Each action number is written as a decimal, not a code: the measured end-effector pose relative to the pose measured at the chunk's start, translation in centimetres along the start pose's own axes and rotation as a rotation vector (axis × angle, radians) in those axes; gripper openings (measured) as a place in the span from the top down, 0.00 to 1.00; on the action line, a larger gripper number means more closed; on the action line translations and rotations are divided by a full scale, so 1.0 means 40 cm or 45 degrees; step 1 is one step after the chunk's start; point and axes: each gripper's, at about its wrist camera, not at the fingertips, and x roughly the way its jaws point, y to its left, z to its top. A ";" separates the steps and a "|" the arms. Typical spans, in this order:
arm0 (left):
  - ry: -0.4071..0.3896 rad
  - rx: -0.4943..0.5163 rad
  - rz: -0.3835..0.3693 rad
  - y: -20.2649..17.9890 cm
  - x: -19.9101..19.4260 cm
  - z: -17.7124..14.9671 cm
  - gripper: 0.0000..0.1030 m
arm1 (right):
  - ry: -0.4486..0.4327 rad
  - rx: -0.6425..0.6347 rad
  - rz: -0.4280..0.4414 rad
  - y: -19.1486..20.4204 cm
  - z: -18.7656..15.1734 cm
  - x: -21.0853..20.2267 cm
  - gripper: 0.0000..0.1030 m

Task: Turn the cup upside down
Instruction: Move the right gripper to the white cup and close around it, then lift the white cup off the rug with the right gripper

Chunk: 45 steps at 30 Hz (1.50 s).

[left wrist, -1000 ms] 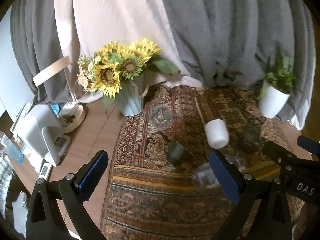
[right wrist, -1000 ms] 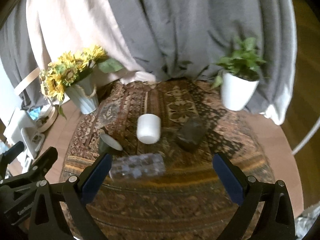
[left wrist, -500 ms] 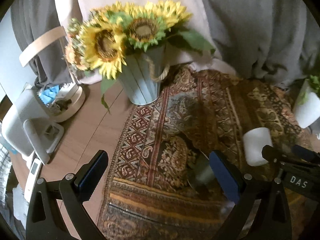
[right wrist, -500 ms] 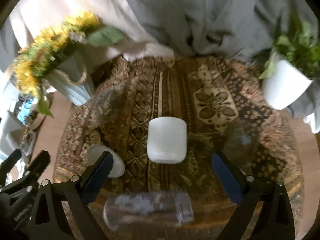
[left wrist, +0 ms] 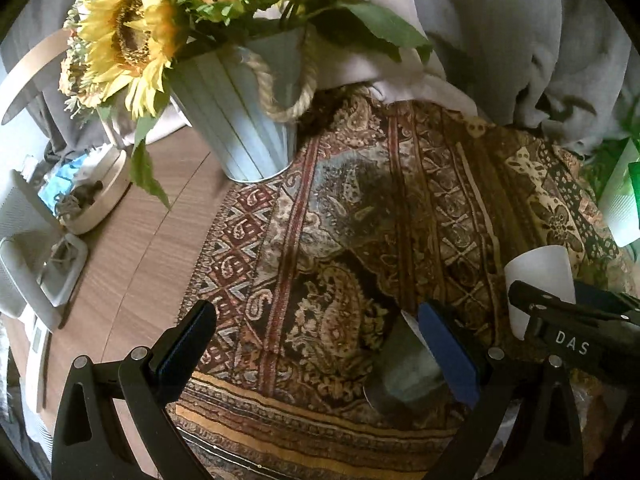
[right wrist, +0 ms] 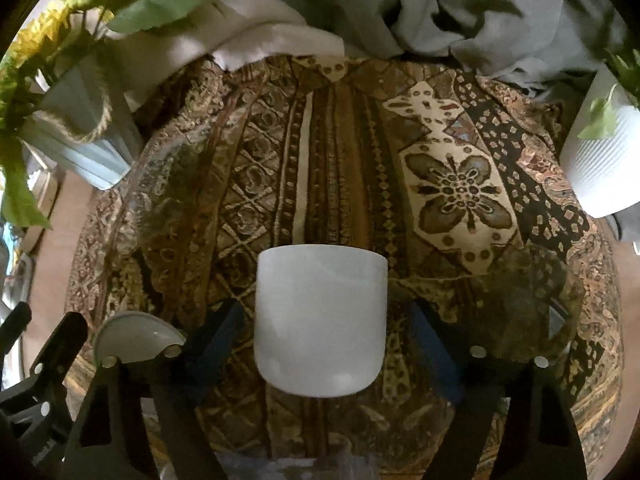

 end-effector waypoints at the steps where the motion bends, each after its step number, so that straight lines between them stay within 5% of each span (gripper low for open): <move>1: 0.003 -0.001 0.004 -0.001 0.002 0.000 0.00 | 0.010 0.001 0.003 -0.001 0.001 0.006 0.29; 10: -0.034 0.019 -0.006 -0.004 -0.049 -0.008 0.00 | -0.046 -0.014 0.031 0.005 -0.008 -0.046 0.34; 26: -0.132 0.039 -0.107 0.024 -0.305 -0.113 0.00 | -0.268 0.022 0.052 0.002 -0.202 -0.399 0.34; 34: -0.053 0.107 -0.104 0.015 -0.326 -0.238 0.00 | -0.201 0.111 0.031 -0.022 -0.354 -0.422 0.34; 45: 0.096 0.157 -0.049 0.012 -0.254 -0.353 0.00 | -0.014 0.115 0.034 -0.019 -0.463 -0.299 0.34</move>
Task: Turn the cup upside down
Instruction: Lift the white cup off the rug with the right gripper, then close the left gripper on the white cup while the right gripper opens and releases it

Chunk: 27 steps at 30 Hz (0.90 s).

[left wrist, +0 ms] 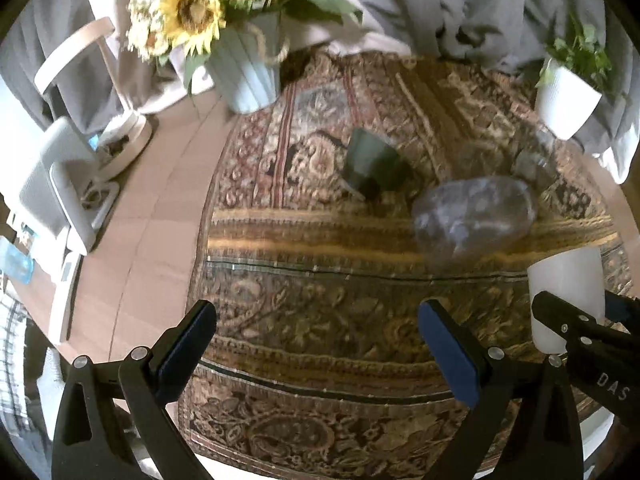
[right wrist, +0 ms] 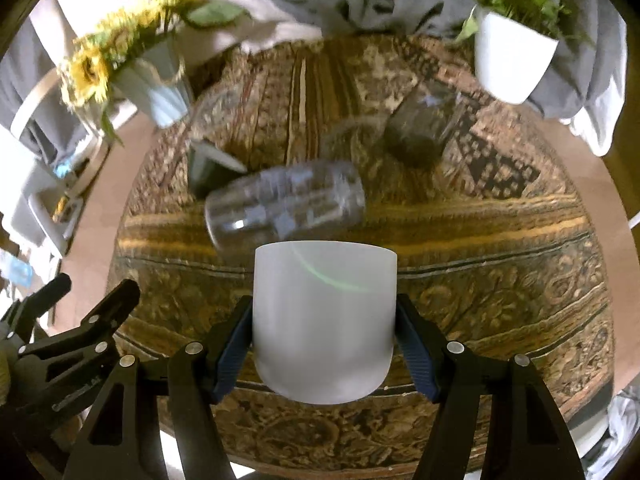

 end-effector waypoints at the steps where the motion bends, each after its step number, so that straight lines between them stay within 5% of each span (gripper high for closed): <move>1: 0.012 -0.002 0.004 -0.001 0.009 -0.009 0.00 | 0.010 -0.002 -0.001 -0.003 -0.005 0.010 0.34; 14: 0.111 -0.015 0.027 -0.006 0.070 -0.060 0.00 | 0.105 -0.008 0.001 -0.020 -0.035 0.095 0.33; 16: 0.105 -0.018 0.035 -0.005 0.062 -0.061 0.00 | 0.115 -0.003 0.018 -0.022 -0.034 0.094 0.22; 20: 0.073 -0.017 0.037 -0.008 0.023 -0.058 0.00 | 0.074 0.011 0.028 -0.027 -0.034 0.042 0.21; 27: -0.001 0.003 -0.088 -0.072 -0.081 -0.066 0.00 | -0.156 0.083 -0.035 -0.084 -0.040 -0.152 0.21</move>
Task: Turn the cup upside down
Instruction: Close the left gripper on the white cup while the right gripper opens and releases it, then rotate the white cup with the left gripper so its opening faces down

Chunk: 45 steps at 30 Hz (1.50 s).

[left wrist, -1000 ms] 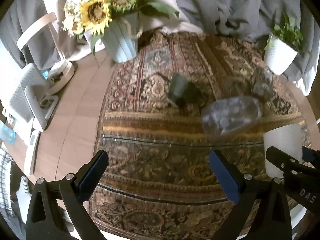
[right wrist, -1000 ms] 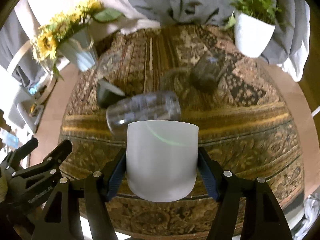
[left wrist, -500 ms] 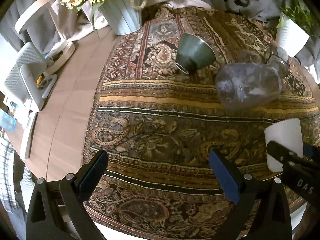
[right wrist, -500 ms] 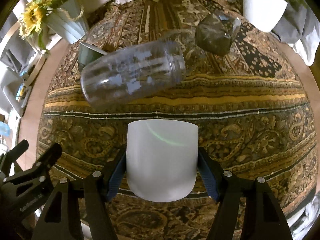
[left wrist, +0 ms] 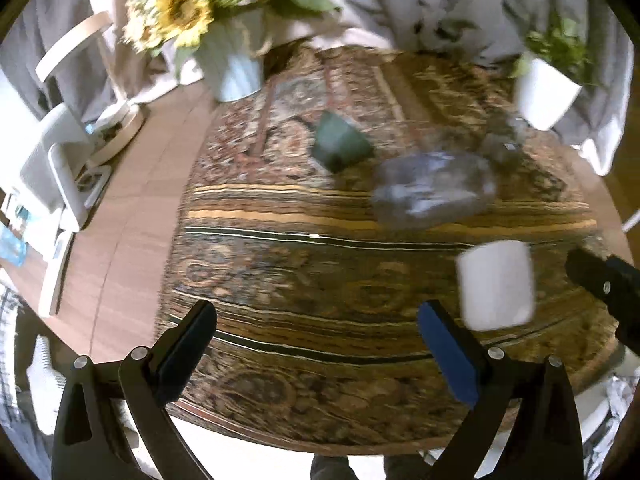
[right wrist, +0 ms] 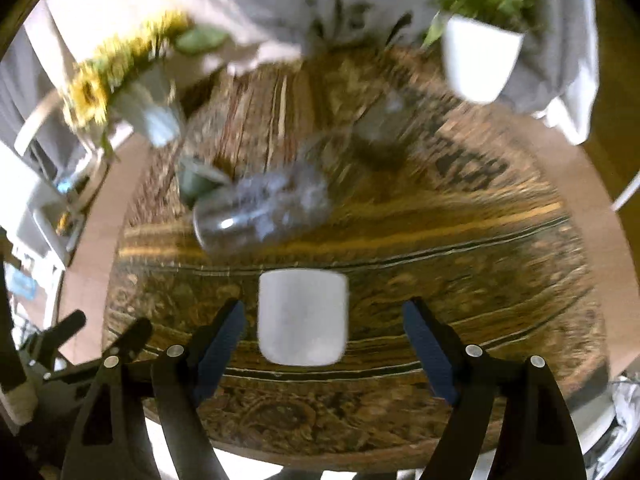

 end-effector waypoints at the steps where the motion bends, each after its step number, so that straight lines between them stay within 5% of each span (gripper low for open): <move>1: -0.006 0.012 -0.022 -0.019 -0.010 -0.003 0.00 | -0.016 0.003 -0.010 -0.012 0.002 -0.015 0.21; 11: 0.006 0.035 -0.178 -0.196 0.011 -0.031 0.00 | 0.012 0.036 -0.091 -0.167 -0.039 -0.030 0.21; 19: 0.014 0.083 -0.132 -0.300 0.066 -0.058 0.04 | 0.072 0.067 -0.130 -0.286 -0.067 0.000 0.21; 26: -0.022 0.123 -0.062 -0.334 0.110 -0.059 0.13 | 0.131 0.072 -0.122 -0.335 -0.085 0.041 0.21; 34: -0.028 0.112 -0.067 -0.343 0.120 -0.062 0.36 | 0.131 0.044 -0.106 -0.342 -0.087 0.049 0.21; 45: -0.037 0.138 -0.076 -0.347 0.070 -0.052 0.36 | 0.114 0.059 -0.074 -0.350 -0.080 0.034 0.21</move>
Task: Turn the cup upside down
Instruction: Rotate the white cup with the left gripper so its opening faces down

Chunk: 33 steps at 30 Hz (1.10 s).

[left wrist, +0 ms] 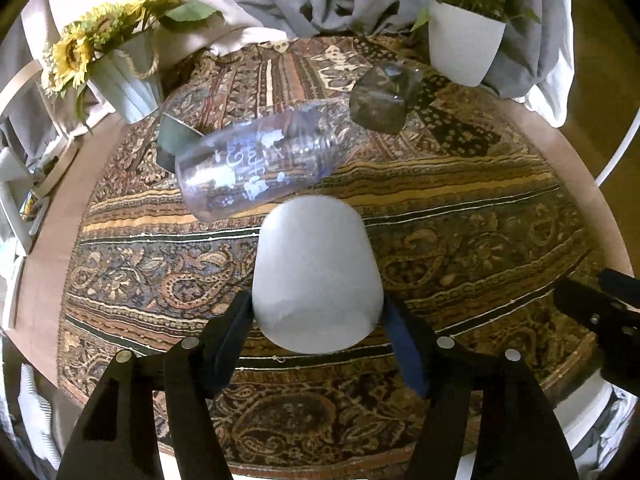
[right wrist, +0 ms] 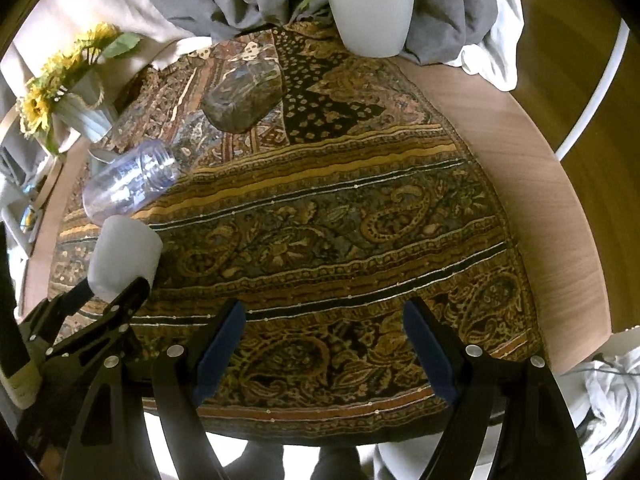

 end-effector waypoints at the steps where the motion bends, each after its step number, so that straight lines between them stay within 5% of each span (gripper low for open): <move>1: 0.007 -0.008 -0.014 0.002 -0.005 0.004 0.37 | -0.002 0.003 0.005 0.000 0.002 -0.002 0.21; 15: 0.017 -0.036 -0.043 0.025 0.011 0.059 0.37 | -0.053 0.028 0.053 0.018 0.032 -0.019 0.21; 30: 0.060 -0.061 -0.074 0.040 0.016 0.011 0.36 | -0.054 0.011 0.029 0.025 0.024 -0.030 0.21; 33: 0.046 -0.063 -0.063 0.042 0.010 0.011 0.28 | -0.059 0.000 0.024 0.032 0.021 -0.034 0.21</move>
